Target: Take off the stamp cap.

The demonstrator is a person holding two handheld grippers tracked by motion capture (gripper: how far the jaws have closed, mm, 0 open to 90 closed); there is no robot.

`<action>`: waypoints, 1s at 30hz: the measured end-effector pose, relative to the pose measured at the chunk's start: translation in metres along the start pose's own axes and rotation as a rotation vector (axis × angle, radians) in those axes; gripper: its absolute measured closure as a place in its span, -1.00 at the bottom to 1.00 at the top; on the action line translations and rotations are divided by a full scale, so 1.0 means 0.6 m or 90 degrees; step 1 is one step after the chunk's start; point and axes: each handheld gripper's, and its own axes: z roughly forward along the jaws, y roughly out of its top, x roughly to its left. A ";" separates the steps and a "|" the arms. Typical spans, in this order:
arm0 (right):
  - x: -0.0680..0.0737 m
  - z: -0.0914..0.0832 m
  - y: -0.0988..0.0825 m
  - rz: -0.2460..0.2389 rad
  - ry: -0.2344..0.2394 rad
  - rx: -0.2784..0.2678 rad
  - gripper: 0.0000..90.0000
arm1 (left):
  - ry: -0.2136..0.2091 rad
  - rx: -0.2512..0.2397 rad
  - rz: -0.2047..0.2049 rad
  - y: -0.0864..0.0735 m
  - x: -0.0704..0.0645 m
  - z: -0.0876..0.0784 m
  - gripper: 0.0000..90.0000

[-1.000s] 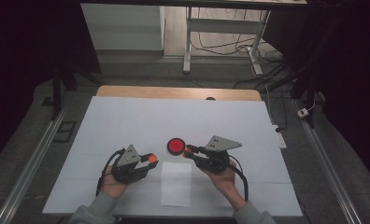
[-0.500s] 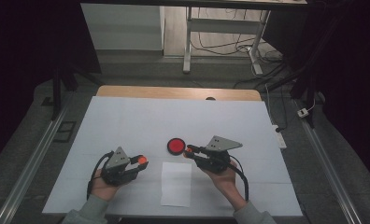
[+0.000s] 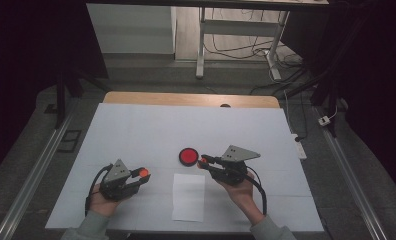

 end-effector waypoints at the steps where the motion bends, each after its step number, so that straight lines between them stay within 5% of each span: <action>1: 0.000 0.000 0.000 0.001 -0.001 -0.002 0.61 | 0.000 0.000 -0.002 -0.002 0.000 -0.001 0.44; 30: -0.002 -0.001 0.000 0.000 -0.008 -0.006 0.61 | 0.007 0.005 -0.007 -0.017 0.008 -0.013 0.44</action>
